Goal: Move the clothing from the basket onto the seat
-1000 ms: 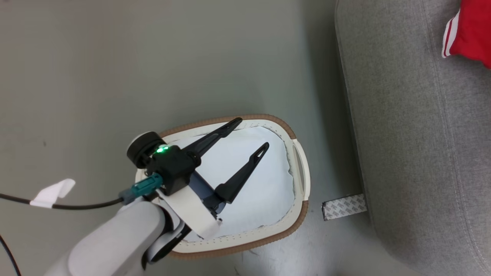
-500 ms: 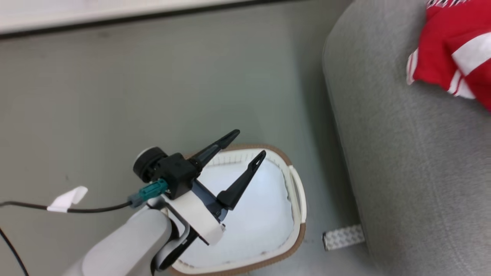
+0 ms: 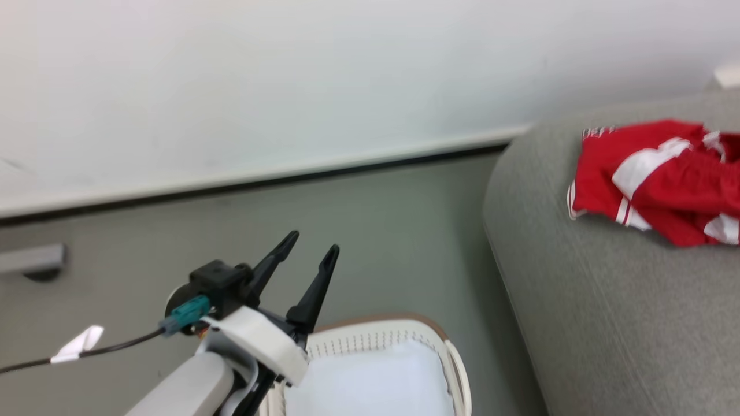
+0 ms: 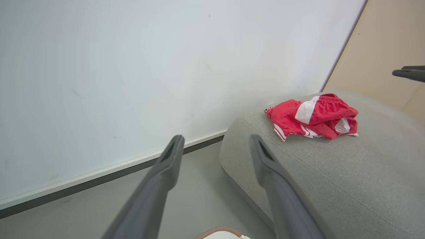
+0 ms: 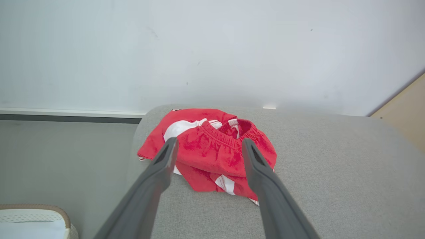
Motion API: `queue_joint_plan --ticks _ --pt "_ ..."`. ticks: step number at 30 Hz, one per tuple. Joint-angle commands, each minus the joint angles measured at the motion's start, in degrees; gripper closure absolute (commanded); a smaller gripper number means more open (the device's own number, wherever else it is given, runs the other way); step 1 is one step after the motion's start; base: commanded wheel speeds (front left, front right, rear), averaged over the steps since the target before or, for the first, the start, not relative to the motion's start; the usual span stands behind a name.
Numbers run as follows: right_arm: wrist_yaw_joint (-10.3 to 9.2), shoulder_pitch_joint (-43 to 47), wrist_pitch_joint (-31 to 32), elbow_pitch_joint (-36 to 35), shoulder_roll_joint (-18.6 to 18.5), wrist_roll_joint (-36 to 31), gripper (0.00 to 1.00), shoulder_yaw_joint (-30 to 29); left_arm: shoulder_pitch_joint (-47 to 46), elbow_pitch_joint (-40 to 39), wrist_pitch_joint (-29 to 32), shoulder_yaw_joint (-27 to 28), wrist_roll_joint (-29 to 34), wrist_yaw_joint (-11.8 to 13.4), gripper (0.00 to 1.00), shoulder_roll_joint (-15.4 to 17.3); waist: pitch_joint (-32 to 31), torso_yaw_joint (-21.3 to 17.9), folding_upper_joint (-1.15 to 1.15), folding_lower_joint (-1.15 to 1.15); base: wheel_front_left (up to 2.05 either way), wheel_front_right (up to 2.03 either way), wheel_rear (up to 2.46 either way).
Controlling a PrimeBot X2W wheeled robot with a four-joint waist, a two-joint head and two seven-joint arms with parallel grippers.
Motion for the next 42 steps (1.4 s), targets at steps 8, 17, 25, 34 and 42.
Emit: queue_joint_plan --ticks 8,17,25,34,42 --pt "-0.13 6.9 -12.5 -6.8 3.4 7.2 0.00 0.6 7.4 0.2 -0.1 8.2 -1.7 2.5 0.00 -0.7 -8.6 5.3 0.00 0.02 0.00 0.00 0.00" --pt "-0.14 14.2 -27.2 -5.9 13.8 4.3 0.00 2.5 16.3 -2.6 -0.1 22.5 2.8 2.7 0.00 -3.8 -9.1 7.3 0.00 0.02 0.00 0.00 0.00" --pt "-0.14 21.4 -38.8 -3.3 19.9 -0.4 0.00 7.0 23.7 -2.4 -0.1 34.6 10.2 -1.5 0.00 -9.8 -9.8 7.8 0.00 0.02 0.00 0.00 0.00" --pt "-0.14 24.3 -42.4 -0.1 24.2 -3.2 0.00 7.7 28.3 -0.8 -0.1 42.0 18.4 -6.8 0.00 -15.7 -9.8 7.4 0.00 0.02 0.00 0.00 0.00" --pt "-0.14 23.4 -42.4 -0.4 25.7 -5.1 0.00 7.7 27.9 0.4 -0.1 45.1 21.6 -9.1 0.00 -18.7 -9.8 7.3 0.00 0.02 0.00 0.00 0.00"
